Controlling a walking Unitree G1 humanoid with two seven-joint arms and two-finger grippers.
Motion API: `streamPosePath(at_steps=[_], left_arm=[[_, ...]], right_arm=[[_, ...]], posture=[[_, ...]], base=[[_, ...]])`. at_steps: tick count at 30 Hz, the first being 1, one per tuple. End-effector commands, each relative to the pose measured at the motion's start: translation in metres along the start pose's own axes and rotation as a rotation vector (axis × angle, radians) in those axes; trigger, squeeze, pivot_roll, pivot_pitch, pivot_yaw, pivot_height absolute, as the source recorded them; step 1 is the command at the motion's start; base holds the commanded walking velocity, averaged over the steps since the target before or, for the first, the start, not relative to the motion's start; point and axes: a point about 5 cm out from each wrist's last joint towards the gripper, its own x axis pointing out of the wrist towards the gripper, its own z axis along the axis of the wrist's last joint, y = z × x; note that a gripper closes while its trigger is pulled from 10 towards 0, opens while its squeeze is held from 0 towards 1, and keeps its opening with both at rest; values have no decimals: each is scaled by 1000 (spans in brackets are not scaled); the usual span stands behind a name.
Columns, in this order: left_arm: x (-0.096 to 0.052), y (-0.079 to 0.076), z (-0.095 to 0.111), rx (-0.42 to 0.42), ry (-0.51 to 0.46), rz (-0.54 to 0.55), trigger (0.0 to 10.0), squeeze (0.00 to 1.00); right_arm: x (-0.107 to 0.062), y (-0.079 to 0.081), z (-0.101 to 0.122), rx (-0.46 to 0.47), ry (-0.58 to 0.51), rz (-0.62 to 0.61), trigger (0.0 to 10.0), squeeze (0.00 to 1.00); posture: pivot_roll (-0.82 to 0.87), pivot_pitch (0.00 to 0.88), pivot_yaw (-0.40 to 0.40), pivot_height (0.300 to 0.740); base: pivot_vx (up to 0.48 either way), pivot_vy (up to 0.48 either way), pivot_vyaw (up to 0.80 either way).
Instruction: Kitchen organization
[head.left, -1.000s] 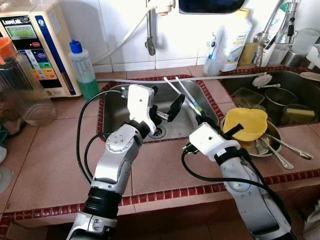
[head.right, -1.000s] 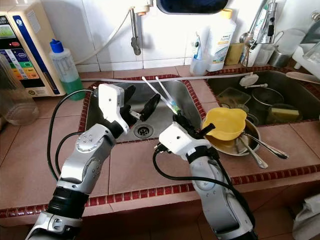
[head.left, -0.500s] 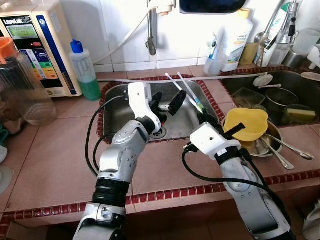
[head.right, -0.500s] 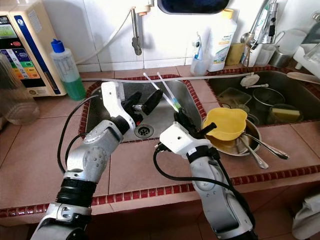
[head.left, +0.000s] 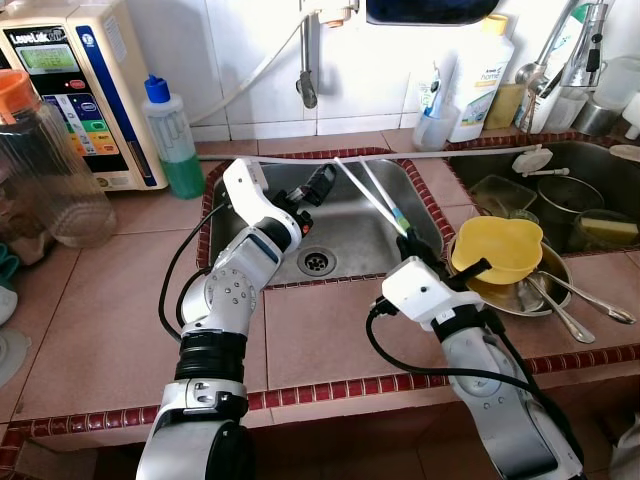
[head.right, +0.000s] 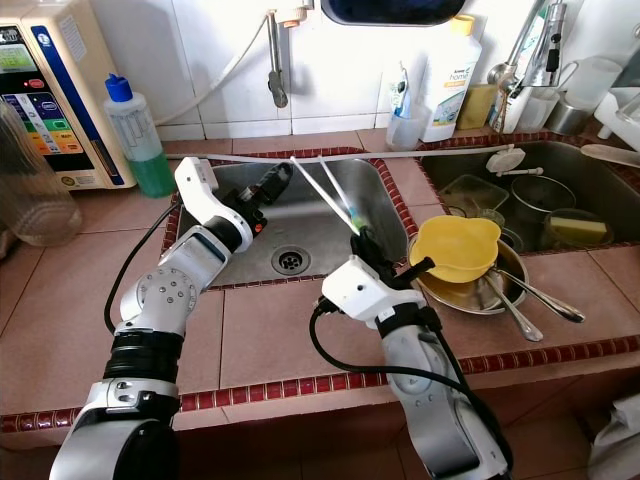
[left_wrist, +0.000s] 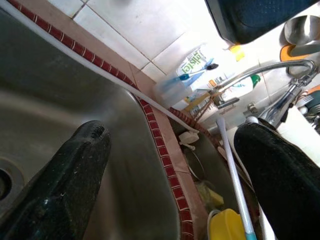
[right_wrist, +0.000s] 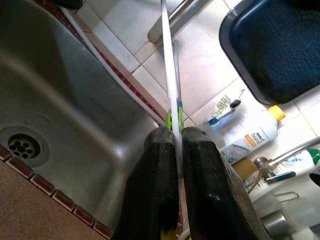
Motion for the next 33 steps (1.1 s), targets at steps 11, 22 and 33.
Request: streamPosePath(at_steps=[11,22,33], left_arm=[[10,-47,-27,-138,102,-124,10000,0],[11,-55,-43,-222,163,-132,10000,0],[17,-64,-45,-226,171,-159,10000,0]], right_arm=[[12,-6,-6,-15,22,-36,10000,0],[13,4,8,18,-44,-7,10000,0],[10,7,16,55,-86,17,10000,0]], posture=[[71,0,48,740],[69,0,46,740],[60,0,50,740]], base=[[0,0,0],[0,0,0],[0,0,0]])
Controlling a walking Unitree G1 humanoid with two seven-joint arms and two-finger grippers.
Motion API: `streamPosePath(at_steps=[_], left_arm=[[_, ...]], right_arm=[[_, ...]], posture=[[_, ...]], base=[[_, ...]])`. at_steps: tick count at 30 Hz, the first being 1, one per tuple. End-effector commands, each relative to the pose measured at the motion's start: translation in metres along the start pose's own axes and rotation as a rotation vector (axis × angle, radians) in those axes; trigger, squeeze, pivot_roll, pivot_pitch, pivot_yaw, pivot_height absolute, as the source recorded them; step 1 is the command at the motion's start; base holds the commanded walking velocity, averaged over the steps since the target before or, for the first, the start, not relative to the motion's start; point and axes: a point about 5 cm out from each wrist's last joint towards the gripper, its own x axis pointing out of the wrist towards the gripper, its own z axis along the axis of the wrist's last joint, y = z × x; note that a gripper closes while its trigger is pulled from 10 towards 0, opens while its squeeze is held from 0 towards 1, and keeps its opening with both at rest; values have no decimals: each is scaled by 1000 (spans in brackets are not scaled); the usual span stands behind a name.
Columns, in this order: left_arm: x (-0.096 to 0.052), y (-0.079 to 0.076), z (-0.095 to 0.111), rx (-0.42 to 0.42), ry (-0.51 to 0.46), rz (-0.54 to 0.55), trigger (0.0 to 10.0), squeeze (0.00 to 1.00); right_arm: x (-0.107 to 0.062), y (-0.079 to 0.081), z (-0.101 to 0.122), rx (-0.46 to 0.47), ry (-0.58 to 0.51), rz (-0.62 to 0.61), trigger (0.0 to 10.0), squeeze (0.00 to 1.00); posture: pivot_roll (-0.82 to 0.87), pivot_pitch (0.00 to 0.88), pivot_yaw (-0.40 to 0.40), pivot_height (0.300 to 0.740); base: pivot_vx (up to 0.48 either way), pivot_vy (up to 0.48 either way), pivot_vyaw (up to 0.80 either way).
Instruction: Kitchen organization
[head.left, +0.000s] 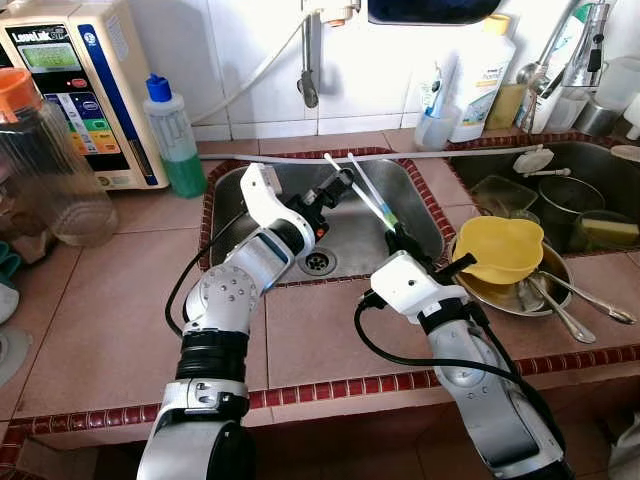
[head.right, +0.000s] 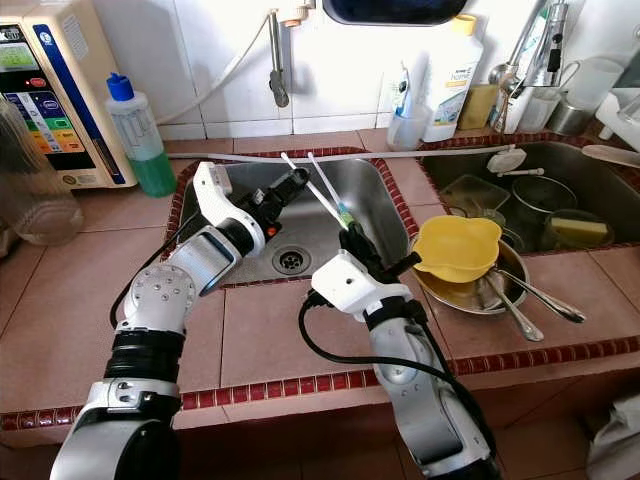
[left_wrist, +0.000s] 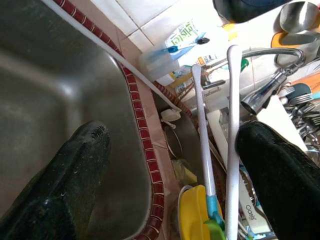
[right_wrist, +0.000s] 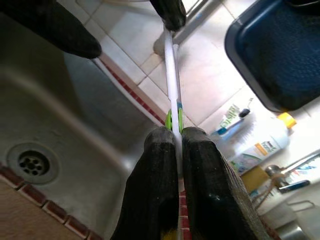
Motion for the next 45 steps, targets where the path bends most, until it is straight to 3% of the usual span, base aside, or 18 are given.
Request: streamPosePath(at_steps=[1,13,15,23,24,25,28,38,45], left_arm=[[20,-48,-37,-91,77,-139,10000,0],[23,-44,-32,-48,45,-139,10000,0],[25,-41,-31,-9,43,-126,10000,0],[26,-36,-21,11,2,-109,10000,0],[25,-34,-18,9,-21,-112,2706,0],[25,-33,-16,10,-31,-111,667,0],[25,-31,-12,5,-52,-105,0,0],[25,-28,-14,6,-70,-94,0,0],[21,-14,-15,-13,-95,-37,0,0]], right_arm=[[0,-1,11,9,-54,5,10000,0],[-5,8,22,64,-113,68,10000,0],[-3,6,25,58,-131,59,10000,0],[0,1,24,59,-127,39,10000,0],[-1,2,22,52,-124,42,10000,0],[-1,2,22,49,-122,43,10000,0],[-2,3,22,49,-120,44,10000,0],[-2,3,21,44,-114,35,10000,0],[-2,2,17,32,-104,38,10000,0]], posture=[[60,0,50,740],[62,0,49,740],[62,0,48,740],[65,0,47,740],[68,0,46,740],[68,0,46,740],[68,0,46,740],[66,0,45,740],[64,0,33,740]], base=[[0,0,0],[0,0,0],[0,0,0],[0,0,0],[0,0,0],[0,0,0],[0,0,0],[0,0,0],[0,0,0]])
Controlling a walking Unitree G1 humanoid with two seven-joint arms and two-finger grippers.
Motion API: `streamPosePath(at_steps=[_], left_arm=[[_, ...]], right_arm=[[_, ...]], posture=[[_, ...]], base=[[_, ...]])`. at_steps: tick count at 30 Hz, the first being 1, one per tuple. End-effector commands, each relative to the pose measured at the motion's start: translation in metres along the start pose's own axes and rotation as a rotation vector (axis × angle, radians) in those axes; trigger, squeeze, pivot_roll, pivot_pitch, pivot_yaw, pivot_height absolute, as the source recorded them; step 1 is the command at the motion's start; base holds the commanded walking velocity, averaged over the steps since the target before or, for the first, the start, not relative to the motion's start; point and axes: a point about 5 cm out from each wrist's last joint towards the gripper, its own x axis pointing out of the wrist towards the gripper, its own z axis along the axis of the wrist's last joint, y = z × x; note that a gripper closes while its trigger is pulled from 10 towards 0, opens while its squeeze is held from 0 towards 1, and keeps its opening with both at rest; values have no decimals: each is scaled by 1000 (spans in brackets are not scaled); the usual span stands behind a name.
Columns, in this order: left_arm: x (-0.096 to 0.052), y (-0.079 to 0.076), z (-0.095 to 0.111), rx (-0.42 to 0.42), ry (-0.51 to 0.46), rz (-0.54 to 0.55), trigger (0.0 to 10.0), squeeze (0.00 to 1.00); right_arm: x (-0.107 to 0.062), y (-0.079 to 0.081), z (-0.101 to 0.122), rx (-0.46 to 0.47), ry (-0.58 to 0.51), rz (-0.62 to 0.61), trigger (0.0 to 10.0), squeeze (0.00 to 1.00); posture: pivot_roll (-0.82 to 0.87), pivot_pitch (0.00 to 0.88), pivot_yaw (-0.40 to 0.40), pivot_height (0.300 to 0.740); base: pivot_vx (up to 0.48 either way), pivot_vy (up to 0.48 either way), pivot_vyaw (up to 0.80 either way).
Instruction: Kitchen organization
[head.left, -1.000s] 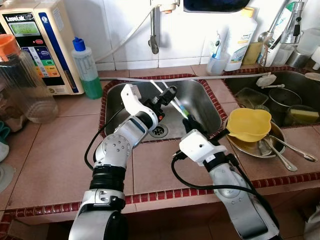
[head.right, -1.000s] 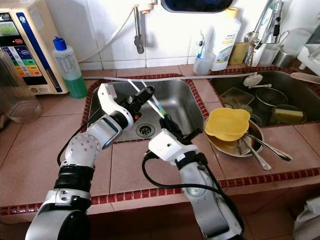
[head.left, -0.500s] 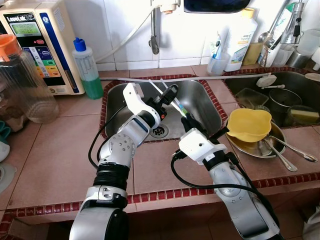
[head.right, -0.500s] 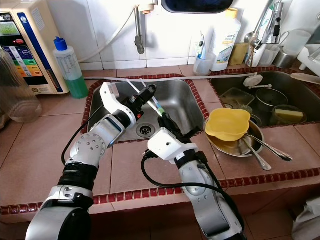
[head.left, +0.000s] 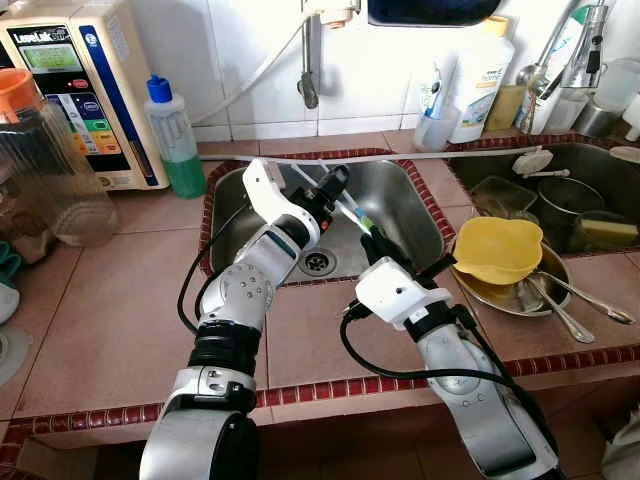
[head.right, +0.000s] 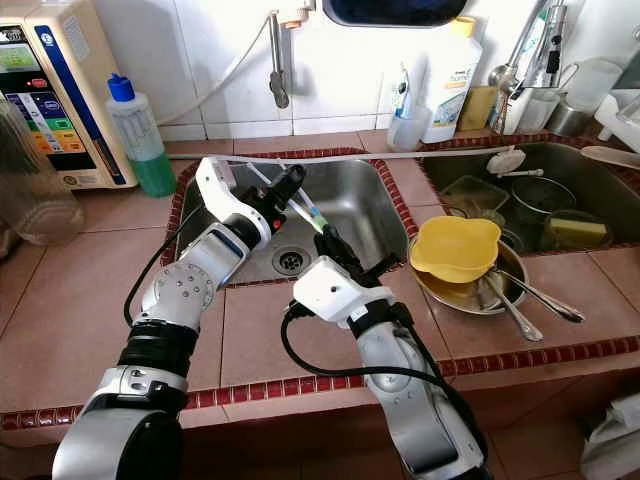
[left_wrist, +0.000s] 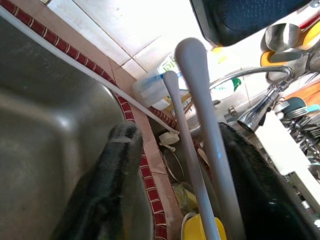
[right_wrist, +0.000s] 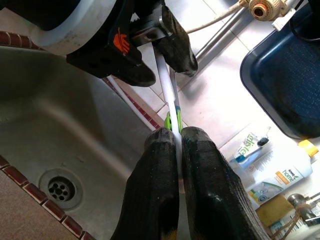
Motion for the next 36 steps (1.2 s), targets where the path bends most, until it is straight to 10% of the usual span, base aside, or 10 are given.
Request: streamPosePath(at_steps=[1,26,27,36], left_arm=[[7,-16,-20,-74,18,-11,0,0],[6,-17,-24,-51,25,-15,0,0],[6,-18,-24,-48,27,-16,0,0],[7,-19,-25,-41,32,-21,0,0]], right_arm=[[0,-5,-1,-9,-6,-26,10000,0],[0,-3,-5,-16,5,-4,10000,0],[0,-3,-5,-12,4,-3,10000,1000],[1,-5,-5,-6,2,-9,10000,1000]], posture=[[64,0,33,740],[62,0,27,740],[63,0,29,740],[63,0,30,740]], base=[[0,0,0],[0,0,0],[0,0,0],[0,0,0]])
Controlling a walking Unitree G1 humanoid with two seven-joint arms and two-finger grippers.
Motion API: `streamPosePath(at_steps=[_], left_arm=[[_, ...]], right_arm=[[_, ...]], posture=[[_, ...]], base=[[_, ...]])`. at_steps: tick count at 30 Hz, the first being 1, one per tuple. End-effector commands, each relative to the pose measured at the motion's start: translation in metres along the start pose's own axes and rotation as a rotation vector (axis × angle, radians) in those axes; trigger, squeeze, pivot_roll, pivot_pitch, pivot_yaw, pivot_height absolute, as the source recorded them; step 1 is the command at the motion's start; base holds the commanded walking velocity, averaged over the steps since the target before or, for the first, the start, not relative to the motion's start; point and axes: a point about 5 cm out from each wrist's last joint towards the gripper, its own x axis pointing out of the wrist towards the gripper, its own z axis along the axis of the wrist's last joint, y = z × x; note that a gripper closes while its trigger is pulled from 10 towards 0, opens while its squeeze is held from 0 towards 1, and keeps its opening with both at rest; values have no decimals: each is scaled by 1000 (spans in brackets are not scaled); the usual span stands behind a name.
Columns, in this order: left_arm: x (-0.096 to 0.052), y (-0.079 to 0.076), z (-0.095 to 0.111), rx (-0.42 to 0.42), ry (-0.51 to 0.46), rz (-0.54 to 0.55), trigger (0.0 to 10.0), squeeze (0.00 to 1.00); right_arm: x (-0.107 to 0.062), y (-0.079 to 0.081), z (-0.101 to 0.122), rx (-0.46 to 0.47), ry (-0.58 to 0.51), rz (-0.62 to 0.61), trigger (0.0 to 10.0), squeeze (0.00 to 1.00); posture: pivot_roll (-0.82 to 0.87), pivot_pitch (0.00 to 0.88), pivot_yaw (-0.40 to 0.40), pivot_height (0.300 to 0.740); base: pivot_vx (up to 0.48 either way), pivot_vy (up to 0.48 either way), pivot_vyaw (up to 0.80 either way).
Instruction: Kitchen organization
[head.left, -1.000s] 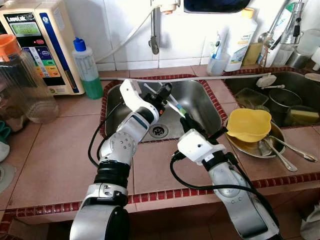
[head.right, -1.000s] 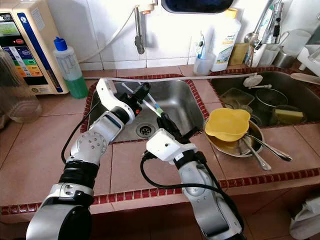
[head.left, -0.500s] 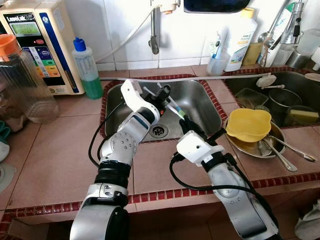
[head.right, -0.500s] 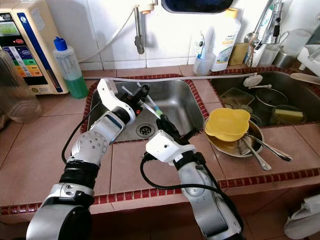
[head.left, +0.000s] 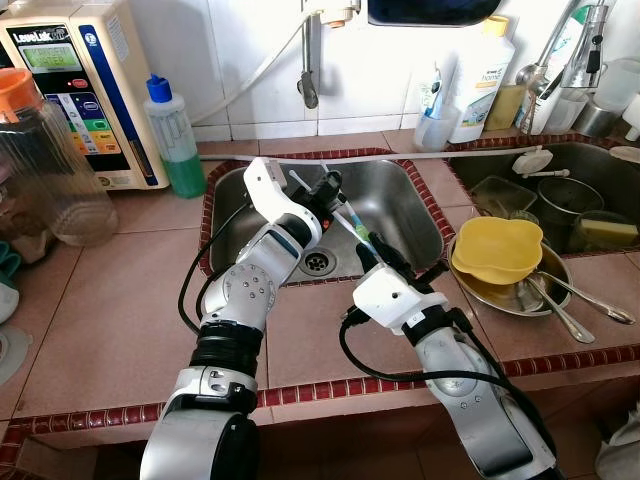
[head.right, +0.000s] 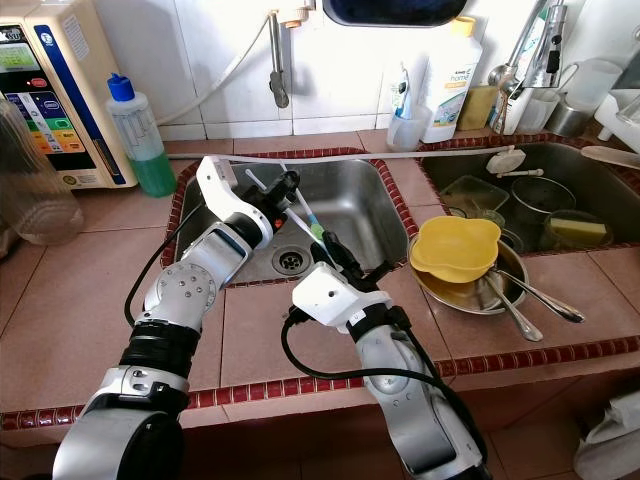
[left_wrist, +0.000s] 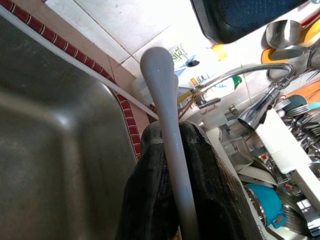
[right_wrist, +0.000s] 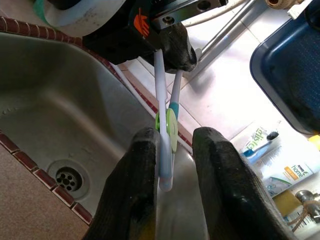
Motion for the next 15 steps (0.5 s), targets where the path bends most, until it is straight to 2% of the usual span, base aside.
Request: streamPosePath(at_steps=[1,10,15], left_arm=[[6,-16,-21,-54,23,-22,0,0],[6,-13,-21,-40,21,-1,0,0],[6,-7,-17,-16,2,34,0,0]], right_arm=[[1,-10,2,-7,-21,-36,10000,1000],[0,-9,6,16,-48,-13,10000,1000],[-5,-10,9,59,-70,15,10000,1000]], posture=[[63,0,30,740],[63,0,32,740],[62,0,33,740]], base=[[0,0,0],[0,0,0],[0,0,0]])
